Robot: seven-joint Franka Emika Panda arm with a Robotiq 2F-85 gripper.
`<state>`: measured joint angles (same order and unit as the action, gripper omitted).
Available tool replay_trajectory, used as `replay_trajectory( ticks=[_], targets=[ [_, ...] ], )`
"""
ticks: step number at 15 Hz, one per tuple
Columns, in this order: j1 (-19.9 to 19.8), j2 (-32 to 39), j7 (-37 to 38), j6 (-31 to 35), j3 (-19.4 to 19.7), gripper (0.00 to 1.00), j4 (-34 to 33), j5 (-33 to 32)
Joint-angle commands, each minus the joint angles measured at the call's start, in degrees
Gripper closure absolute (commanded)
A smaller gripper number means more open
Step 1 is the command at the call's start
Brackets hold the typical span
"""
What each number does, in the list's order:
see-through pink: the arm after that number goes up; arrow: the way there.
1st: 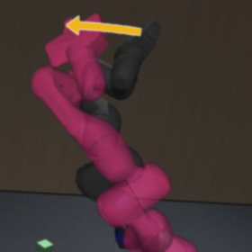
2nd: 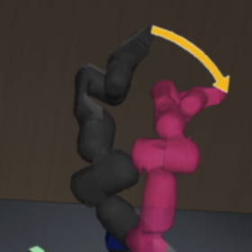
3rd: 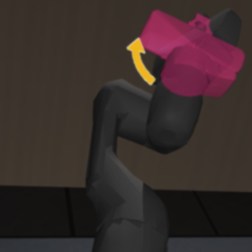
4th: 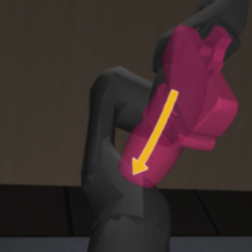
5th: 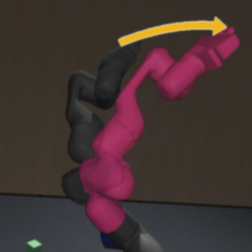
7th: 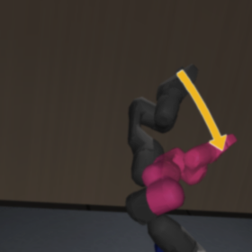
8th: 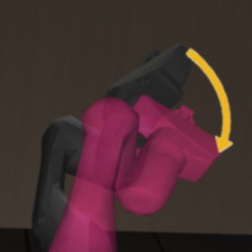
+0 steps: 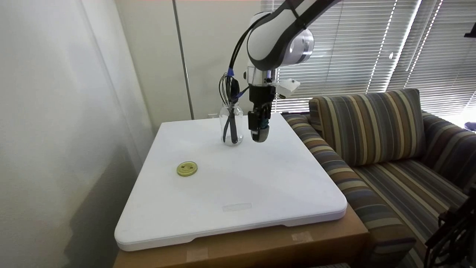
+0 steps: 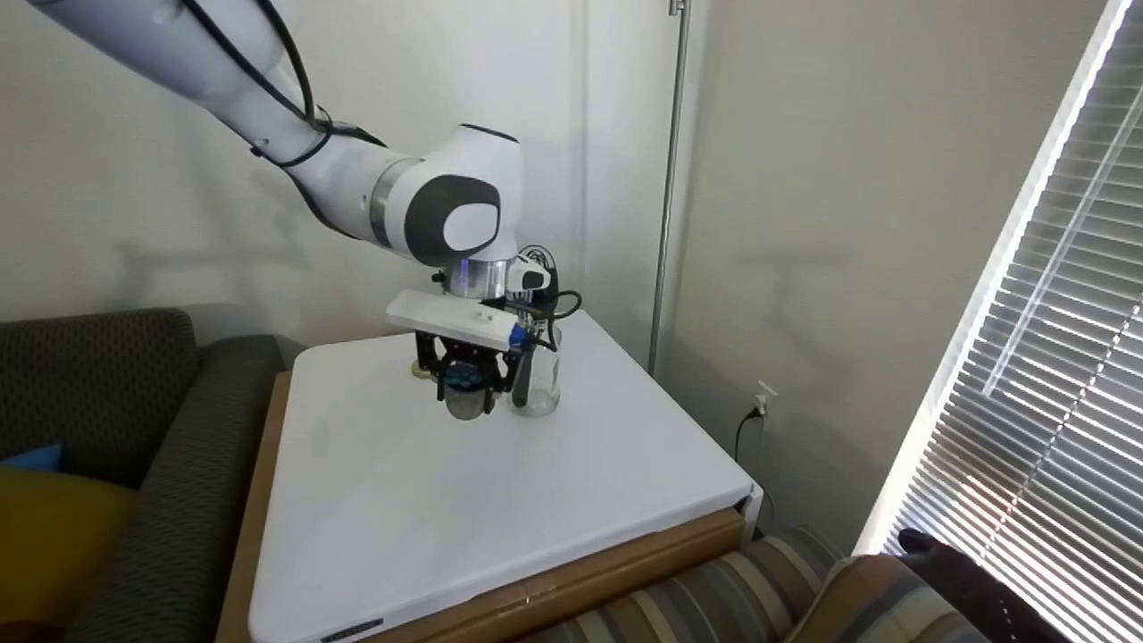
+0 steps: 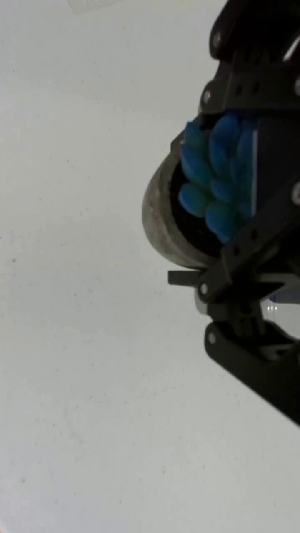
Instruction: Move the flowerpot to the left
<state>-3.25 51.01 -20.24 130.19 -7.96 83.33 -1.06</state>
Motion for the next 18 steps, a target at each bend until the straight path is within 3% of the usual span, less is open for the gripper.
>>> replay_trajectory(
  ticks=[1, 9, 14, 18],
  targets=[
    [2.04, -3.07, -0.54, 2.29, -0.19, 0.58, 4.88, -0.82],
    [7.09, -0.51, -0.65, 4.01, -1.01, 0.58, 4.09, -1.92],
    [7.19, -2.25, -0.67, 5.36, -1.48, 0.58, 9.86, -1.48],
    [7.56, -2.99, 2.82, 10.04, -0.64, 0.58, 14.10, -1.15]
  ],
)
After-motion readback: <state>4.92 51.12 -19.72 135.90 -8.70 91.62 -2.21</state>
